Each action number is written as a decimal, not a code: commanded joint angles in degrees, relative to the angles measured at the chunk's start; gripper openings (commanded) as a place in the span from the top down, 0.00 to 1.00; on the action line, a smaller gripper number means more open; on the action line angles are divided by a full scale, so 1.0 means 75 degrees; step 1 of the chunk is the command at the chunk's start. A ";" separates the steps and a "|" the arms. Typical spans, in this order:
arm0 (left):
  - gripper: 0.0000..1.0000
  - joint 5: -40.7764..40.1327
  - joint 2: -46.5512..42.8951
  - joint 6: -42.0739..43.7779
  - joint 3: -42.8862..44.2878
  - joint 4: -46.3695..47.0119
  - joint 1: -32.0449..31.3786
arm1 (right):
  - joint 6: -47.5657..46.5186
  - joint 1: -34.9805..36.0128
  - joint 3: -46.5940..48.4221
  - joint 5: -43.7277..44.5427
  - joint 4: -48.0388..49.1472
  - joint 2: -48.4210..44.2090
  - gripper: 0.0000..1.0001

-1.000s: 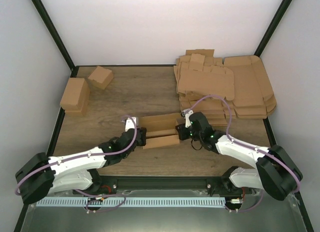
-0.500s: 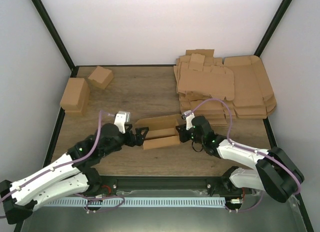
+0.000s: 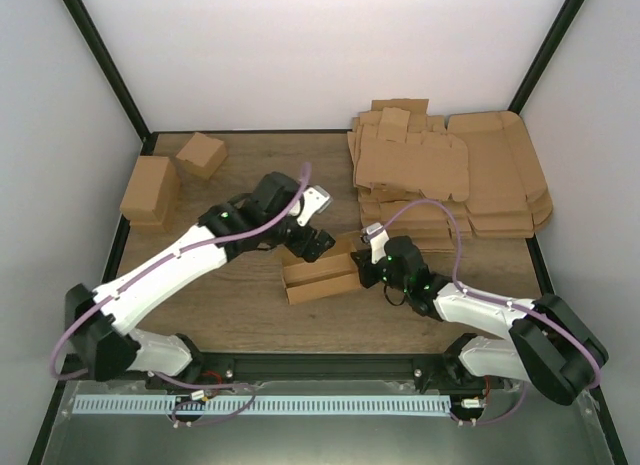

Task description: Fold the paper box

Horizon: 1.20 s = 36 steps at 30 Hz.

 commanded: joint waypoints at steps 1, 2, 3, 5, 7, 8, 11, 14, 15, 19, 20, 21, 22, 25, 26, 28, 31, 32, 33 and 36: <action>0.16 0.0994 0.0767 0.1511 0.0367 -0.0904 0.0032 | -0.0245 0.0073 -0.0009 0.0270 0.0111 0.0064 0.99; 0.18 0.1119 0.0867 0.1665 0.0352 -0.0892 0.0031 | -0.0265 0.0082 -0.0010 0.0271 0.0101 0.0069 0.99; 0.20 0.1230 0.0955 0.1786 0.0334 -0.0857 0.0036 | -0.0281 0.0082 -0.0003 0.0272 0.0081 0.0074 0.99; 0.22 0.1014 0.1127 0.1820 0.0303 -0.0690 0.0031 | -0.0311 0.0105 0.0007 0.0276 0.0070 0.0077 0.99; 0.24 0.0766 0.1338 0.1819 0.0333 -0.0624 0.0022 | -0.0304 0.0119 0.0005 0.0262 0.0092 0.0092 0.99; 0.26 0.0622 0.1429 0.1839 0.0352 -0.0599 0.0016 | -0.0303 0.0120 -0.0001 0.0259 0.0101 0.0108 0.99; 0.35 0.0413 0.1679 0.1873 0.0443 -0.0587 0.0013 | -0.0314 0.0131 0.0040 0.0250 0.0062 0.0122 0.99; 0.57 0.0377 0.1801 0.1888 0.0492 -0.0603 -0.0018 | -0.0317 0.0132 0.0060 0.0259 0.0026 0.0091 0.99; 0.66 0.0307 0.1826 0.1907 0.0483 -0.0612 -0.0046 | -0.0312 0.0132 0.0055 0.0259 0.0021 0.0080 0.99; 0.96 -0.0163 0.1828 0.1907 0.0417 -0.0649 -0.0240 | -0.0310 0.0132 0.0068 0.0228 -0.0013 0.0050 0.95; 0.96 -0.0265 0.1813 0.1899 0.0399 -0.0650 -0.0315 | -0.0304 0.0132 0.0094 0.0213 -0.0064 0.0038 0.86; 0.96 -0.0359 0.1777 0.1877 0.0371 -0.0642 -0.0391 | -0.0289 0.0132 0.0120 0.0184 -0.0139 0.0026 0.81; 0.96 -0.0464 0.1739 0.1831 0.0339 -0.0623 -0.0479 | -0.0274 0.0132 0.0153 0.0153 -0.0218 0.0000 0.75; 0.96 -0.0666 0.1658 0.1697 0.0191 -0.0576 -0.0715 | -0.0171 0.0132 0.0185 0.0067 -0.0457 -0.0219 0.69; 0.96 -0.0713 0.1645 0.1628 0.0141 -0.0559 -0.0780 | -0.0129 0.0132 0.0176 0.0050 -0.0541 -0.0340 0.68; 0.96 -0.0781 0.1623 0.1476 0.0071 -0.0542 -0.0893 | -0.0083 0.0132 0.0139 0.0005 -0.0730 -0.0617 0.67; 0.96 -0.0784 0.1597 0.1254 -0.0070 -0.0482 -0.1041 | -0.0020 0.0132 0.0118 -0.0176 -0.1111 -0.1024 0.65; 0.96 -0.0795 0.1597 0.1212 -0.0100 -0.0465 -0.1091 | 0.0024 0.0132 0.0122 -0.0283 -0.1206 -0.1139 0.64; 0.96 -0.0821 0.1586 0.1166 -0.0155 -0.0467 -0.1144 | 0.0067 0.0132 0.0124 -0.0364 -0.1367 -0.1240 0.62; 0.96 -0.0949 0.1567 0.1043 -0.0237 -0.0473 -0.1292 | 0.0289 0.0132 0.0167 -0.0476 -0.1743 -0.1502 0.54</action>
